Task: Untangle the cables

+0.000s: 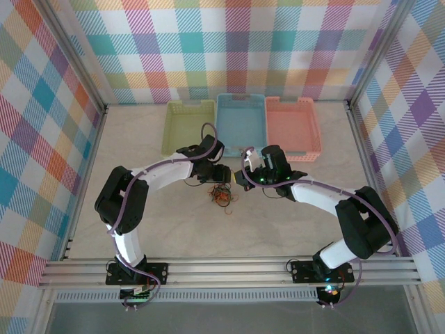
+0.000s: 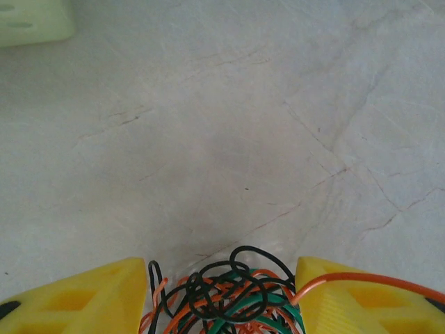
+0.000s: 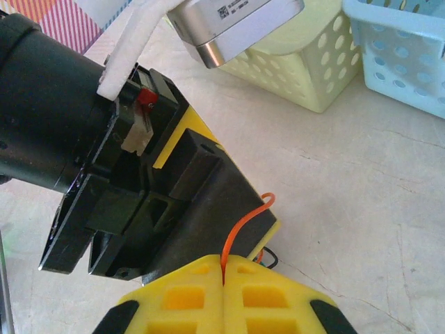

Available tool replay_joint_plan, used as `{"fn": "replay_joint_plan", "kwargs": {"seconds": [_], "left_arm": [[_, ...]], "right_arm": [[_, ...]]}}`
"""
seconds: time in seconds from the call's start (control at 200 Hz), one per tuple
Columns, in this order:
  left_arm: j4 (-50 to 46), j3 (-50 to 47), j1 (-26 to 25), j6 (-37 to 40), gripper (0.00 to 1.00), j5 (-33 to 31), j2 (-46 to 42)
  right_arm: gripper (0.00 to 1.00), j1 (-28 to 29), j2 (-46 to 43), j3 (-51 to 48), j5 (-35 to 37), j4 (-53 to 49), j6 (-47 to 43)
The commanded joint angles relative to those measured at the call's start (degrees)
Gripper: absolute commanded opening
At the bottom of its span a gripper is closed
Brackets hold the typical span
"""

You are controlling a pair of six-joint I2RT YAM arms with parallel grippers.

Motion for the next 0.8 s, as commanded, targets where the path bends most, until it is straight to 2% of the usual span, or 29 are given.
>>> {"fn": "replay_joint_plan", "kwargs": {"seconds": [0.0,0.23,0.795], "left_arm": [[-1.9,1.5,-0.6,-1.2,0.6,-1.6,0.5],[1.7,0.2,-0.5,-4.1,0.7,0.8,0.1],[14.0,-7.9,-0.5,-13.9,0.74,10.0,-3.9]], "right_arm": [[0.0,-0.3,-0.7,-1.0,-2.7,3.4,0.1],[0.0,-0.3,0.1,-0.3,-3.6,3.0,-0.2],[0.0,-0.3,1.2,0.8,-3.2,1.8,-0.2]]}}
